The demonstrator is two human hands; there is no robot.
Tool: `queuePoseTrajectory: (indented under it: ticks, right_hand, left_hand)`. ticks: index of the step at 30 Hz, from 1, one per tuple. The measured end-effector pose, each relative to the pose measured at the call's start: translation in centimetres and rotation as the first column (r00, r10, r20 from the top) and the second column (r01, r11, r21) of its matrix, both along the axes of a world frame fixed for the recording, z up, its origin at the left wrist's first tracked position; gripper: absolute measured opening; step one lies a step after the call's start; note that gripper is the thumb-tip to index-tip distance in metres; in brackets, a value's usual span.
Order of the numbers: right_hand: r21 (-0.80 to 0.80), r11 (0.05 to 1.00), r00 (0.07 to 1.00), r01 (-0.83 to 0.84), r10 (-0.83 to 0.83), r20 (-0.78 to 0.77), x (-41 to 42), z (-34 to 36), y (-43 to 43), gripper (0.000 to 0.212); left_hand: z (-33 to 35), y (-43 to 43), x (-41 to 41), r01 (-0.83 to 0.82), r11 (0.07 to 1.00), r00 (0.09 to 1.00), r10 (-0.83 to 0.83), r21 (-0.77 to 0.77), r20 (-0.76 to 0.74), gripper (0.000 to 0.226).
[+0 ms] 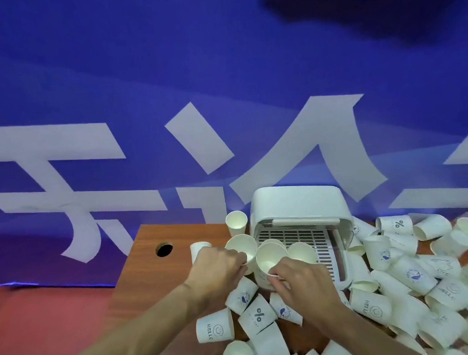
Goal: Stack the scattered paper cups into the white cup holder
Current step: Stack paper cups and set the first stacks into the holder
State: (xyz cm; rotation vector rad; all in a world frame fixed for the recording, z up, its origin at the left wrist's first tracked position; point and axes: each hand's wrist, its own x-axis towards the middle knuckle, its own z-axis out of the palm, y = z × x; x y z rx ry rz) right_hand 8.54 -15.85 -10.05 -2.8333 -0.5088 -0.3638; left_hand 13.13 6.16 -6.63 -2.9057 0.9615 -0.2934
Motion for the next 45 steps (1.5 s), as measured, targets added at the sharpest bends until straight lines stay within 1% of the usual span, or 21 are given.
queuePoseTrajectory:
  ticks: [4,8,10,14,18,22,27,30,34,36,38,45]
  right_hand:
    - [0.094,0.990,0.993,0.110,-0.113,0.028,-0.4,0.0,-5.0,0.005]
    - [0.255,0.935,0.965,0.247,-0.260,0.019,0.1,-0.6,-8.7,0.005]
    - [0.299,0.920,0.964,0.253,-0.268,0.008,0.4,-1.4,-10.0,0.003]
    - [0.341,0.928,0.981,0.151,-0.182,0.062,1.1,-3.0,-11.0,0.005]
    - [0.328,0.943,0.991,0.045,-0.084,0.105,1.7,-4.7,-10.8,0.007]
    - [0.331,0.944,0.997,-0.004,-0.024,0.080,2.2,-5.9,-10.6,0.008]
    - [0.311,0.950,0.999,0.002,-0.016,0.040,2.7,-6.8,-10.2,0.009]
    - [0.287,0.958,1.000,0.007,-0.005,-0.008,3.2,-7.2,-10.0,0.010]
    - [0.184,0.983,0.997,0.025,-0.011,-0.078,4.1,-7.8,-9.7,0.007]
    - [0.133,0.991,0.995,0.016,-0.003,-0.100,4.6,-8.0,-9.3,0.008]
    - [0.112,0.994,0.994,0.018,-0.005,-0.113,5.0,-8.2,-8.9,0.008]
    - [0.101,0.992,0.990,0.075,-0.062,-0.125,5.5,-8.0,-8.3,0.008]
  left_hand:
    - [-0.4,-3.3,0.2,0.006,1.000,1.000,-0.006,-0.001,0.017,0.028]
    - [-1.2,-4.8,1.3,-0.002,0.999,1.000,0.003,-0.052,0.021,0.026]
    - [-1.6,-5.0,1.7,-0.002,0.996,1.000,0.003,-0.089,0.017,0.025]
    - [-2.7,-5.0,2.0,0.019,0.986,1.000,-0.015,-0.164,0.021,0.020]
    - [-4.0,-5.1,2.3,0.046,0.981,0.999,-0.048,-0.188,-0.007,0.019]
    - [-4.5,-5.5,2.9,0.051,0.976,0.997,-0.060,-0.211,-0.038,0.020]
    - [-4.9,-6.1,3.6,0.070,0.962,0.994,-0.091,-0.265,-0.066,0.021]
    - [-5.9,-6.2,3.8,0.086,0.969,0.985,-0.117,-0.230,-0.125,0.019]
    - [-7.9,-6.3,4.6,0.105,0.969,0.958,-0.159,-0.223,-0.238,0.015]
    - [-8.8,-6.6,4.9,0.103,0.967,0.946,-0.167,-0.231,-0.278,0.018]
    - [-9.4,-6.9,5.3,0.104,0.968,0.938,-0.171,-0.227,-0.300,0.021]
    - [-9.8,-7.1,6.1,0.134,0.975,0.918,-0.189,-0.176,-0.348,0.021]
